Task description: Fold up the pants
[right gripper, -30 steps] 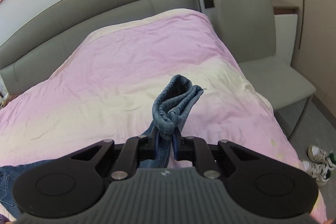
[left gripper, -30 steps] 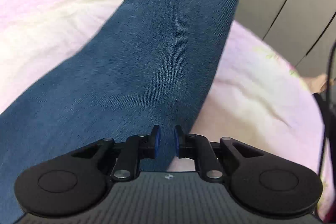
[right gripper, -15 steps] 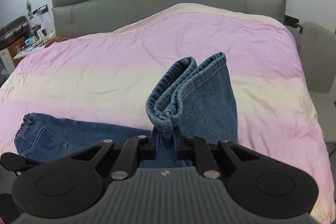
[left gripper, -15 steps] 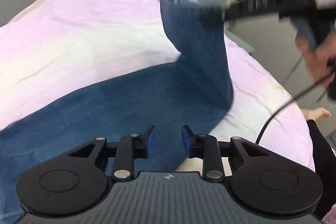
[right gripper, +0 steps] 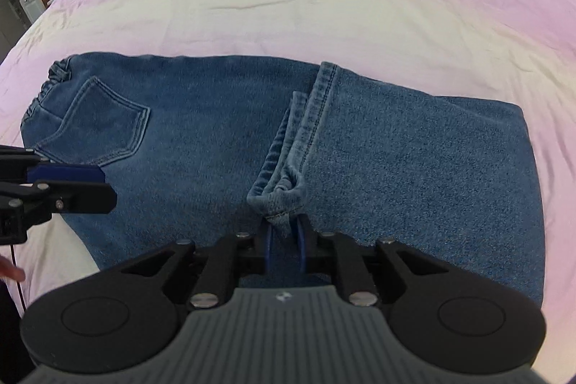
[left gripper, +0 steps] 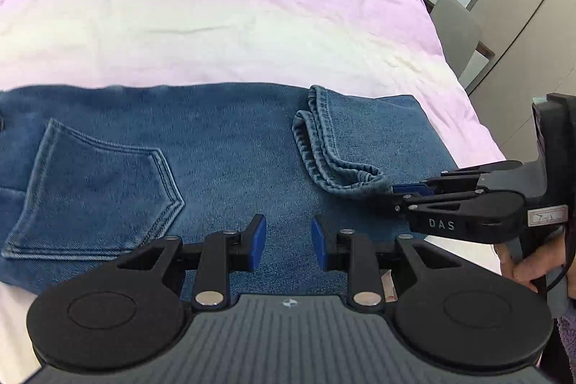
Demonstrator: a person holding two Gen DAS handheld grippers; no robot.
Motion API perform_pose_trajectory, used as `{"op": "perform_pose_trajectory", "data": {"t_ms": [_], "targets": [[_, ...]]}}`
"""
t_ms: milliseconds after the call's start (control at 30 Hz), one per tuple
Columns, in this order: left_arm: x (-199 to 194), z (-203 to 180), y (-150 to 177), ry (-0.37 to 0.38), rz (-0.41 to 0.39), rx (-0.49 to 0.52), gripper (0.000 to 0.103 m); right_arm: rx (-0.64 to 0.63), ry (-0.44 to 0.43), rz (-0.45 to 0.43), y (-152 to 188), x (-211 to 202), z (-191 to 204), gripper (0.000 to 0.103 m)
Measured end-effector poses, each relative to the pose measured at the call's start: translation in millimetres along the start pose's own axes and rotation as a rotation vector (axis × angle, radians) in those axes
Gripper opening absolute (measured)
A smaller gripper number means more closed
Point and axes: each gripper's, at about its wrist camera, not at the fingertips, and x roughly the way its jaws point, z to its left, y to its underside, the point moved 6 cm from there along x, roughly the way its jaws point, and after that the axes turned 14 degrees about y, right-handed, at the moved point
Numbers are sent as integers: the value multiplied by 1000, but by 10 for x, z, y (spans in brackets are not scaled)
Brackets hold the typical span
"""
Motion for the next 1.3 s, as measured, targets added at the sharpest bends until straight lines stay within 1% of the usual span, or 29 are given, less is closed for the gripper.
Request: {"op": "perform_pose_trajectory", "data": {"t_ms": [33, 67, 100, 133, 167, 200, 233, 300, 333, 367, 400, 467, 500, 533, 567, 667, 767, 800, 833, 867, 933, 1033, 1167, 1233, 1300], "targets": [[14, 3, 11, -3, -2, -6, 34, -6, -12, 6, -16, -6, 15, 21], [31, 23, 13, -8, -5, -16, 34, -11, -27, 10, -20, -29, 28, 33], [53, 43, -11, -10, -11, -21, 34, -14, -42, 5, -35, -77, 38, 42], [59, 48, -15, -8, -17, -22, 34, -11, -53, -7, -67, -108, 68, 55], [73, 58, -22, -11, -21, -27, 34, -7, -66, -19, -104, -131, 95, 60], [71, 53, 0, -15, -21, -30, 34, 0, -75, -28, -141, -140, 105, 60], [89, 31, 3, -15, -7, -26, 34, 10, -71, -36, -208, -130, 108, 60], [143, 31, 15, -22, 24, -29, 34, 24, -32, -27, -290, -9, 112, 58], [161, 32, 18, -19, 29, -36, 34, 35, -15, -8, -303, 60, 93, 53], [176, 40, 16, -11, 33, -51, 34, 42, -7, 11, -304, 138, 92, 46], [193, 51, 14, 3, 39, -72, 33, 45, 0, 32, -291, 218, 92, 43], [215, 66, 9, 36, 48, -107, 29, 41, 20, 63, -232, 329, 79, 31], [225, 72, 0, 47, 49, -119, 27, 40, 17, 64, -209, 349, 70, 29], [240, 76, -11, 60, 50, -135, 27, 49, -5, 60, -188, 344, 58, 20], [256, 79, -24, 71, 49, -150, 27, 63, -27, 53, -176, 318, 39, 15], [320, 82, -82, 120, 38, -213, 27, 90, -70, 11, -168, 148, -34, 12], [385, 71, -163, 163, 0, -267, 27, 107, -135, -10, -144, -81, -99, 12], [423, 61, -189, 179, -6, -284, 29, 104, -151, -10, -115, -146, -106, 12], [482, 48, -224, 198, -11, -303, 35, 94, -159, -8, -87, -176, -103, 12], [534, 42, -245, 208, -15, -320, 39, 81, -165, -2, -53, -179, -88, 12], [660, 39, -276, 198, -18, -342, 47, 64, -168, 12, 19, -137, -71, 12], [878, 46, -303, 152, 5, -345, 49, 86, -183, 37, 114, 48, -51, 12], [1157, 70, -346, 75, 19, -321, 53, 117, -207, 37, 143, 180, -53, 12], [1293, 73, -347, 50, 31, -298, 56, 124, -220, 35, 149, 211, -52, 12], [1409, 69, -347, 37, 26, -266, 57, 125, -234, 30, 152, 224, -59, 12]]}}
